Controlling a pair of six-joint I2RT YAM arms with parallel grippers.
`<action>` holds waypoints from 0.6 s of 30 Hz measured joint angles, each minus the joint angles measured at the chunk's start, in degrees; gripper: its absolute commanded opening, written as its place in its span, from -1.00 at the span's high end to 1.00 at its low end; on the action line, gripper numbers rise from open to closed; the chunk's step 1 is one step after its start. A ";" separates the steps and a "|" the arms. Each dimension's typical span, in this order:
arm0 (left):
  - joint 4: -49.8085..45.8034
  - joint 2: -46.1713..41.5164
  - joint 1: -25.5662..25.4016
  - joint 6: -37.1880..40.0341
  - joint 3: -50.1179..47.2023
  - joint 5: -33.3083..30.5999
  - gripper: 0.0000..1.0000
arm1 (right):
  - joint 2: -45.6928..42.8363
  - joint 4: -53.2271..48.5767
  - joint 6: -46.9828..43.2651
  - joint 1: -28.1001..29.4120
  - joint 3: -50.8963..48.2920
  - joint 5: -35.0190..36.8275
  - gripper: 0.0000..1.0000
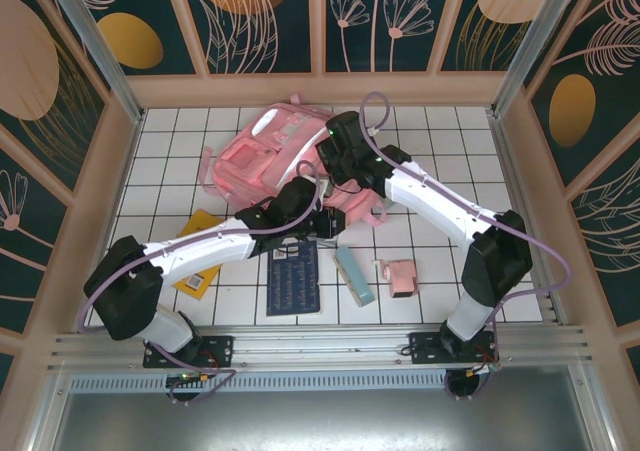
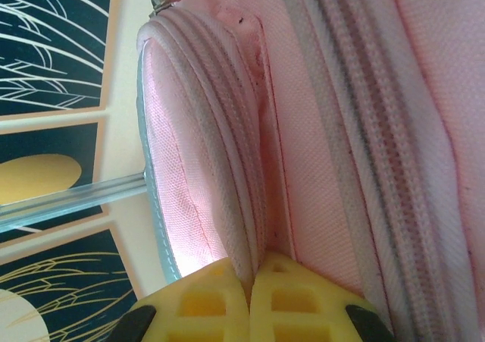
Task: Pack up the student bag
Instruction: Unzip the student bag at the top-center of the table.
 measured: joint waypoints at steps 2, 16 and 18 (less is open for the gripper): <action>0.00 0.04 0.02 -0.66 0.02 0.07 0.14 | -0.13 0.48 0.24 0.22 -0.55 0.02 1.00; -8.20 -9.73 -0.52 9.05 2.05 -0.46 -0.71 | -2.71 3.21 0.59 -1.22 -6.47 -3.39 1.00; -10.34 -10.43 -0.50 11.67 4.44 -0.50 -0.73 | -2.71 2.84 -0.07 -1.70 -7.04 -3.93 1.00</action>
